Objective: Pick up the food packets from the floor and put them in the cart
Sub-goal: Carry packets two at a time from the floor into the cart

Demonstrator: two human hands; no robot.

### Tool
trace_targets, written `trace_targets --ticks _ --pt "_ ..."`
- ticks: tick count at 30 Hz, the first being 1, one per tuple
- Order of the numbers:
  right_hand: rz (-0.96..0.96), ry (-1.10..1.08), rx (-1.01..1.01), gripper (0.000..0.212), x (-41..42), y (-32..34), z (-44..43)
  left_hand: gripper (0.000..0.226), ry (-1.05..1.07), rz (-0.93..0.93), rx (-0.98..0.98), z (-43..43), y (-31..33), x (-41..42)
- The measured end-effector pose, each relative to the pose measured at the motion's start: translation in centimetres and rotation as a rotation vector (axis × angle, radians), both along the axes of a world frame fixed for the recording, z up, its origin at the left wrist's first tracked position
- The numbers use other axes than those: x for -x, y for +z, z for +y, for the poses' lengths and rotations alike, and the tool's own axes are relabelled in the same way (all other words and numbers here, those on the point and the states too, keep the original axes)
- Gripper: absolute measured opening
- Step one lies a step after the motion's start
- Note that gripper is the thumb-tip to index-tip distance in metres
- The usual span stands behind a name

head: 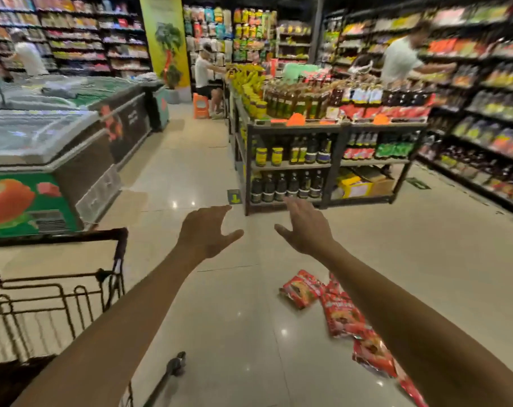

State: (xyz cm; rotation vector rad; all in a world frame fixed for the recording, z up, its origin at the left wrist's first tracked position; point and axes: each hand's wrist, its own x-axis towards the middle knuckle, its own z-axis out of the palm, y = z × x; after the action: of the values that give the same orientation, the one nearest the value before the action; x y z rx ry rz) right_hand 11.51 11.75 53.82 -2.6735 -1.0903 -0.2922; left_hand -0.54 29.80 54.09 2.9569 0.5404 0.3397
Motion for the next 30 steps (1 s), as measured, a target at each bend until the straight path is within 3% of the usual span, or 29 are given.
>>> trace_targets --ticks 14,26,30 --pt "0.248 -0.673 0.104 0.069 -13.8 -7.4 -37.1 0.073 -0.508 0.206 0.123 -31.1 -7.8 -25.7" --pt "0.544 -0.956 0.138 0.071 -28.4 -17.8 -50.0 0.076 -0.616 0.492 0.303 -43.5 -20.6 -46.7" --pt "0.648 -0.960 0.195 0.073 -34.7 -22.9 -52.6 0.084 -0.619 0.598 0.258 -46.4 -26.1 -53.9"
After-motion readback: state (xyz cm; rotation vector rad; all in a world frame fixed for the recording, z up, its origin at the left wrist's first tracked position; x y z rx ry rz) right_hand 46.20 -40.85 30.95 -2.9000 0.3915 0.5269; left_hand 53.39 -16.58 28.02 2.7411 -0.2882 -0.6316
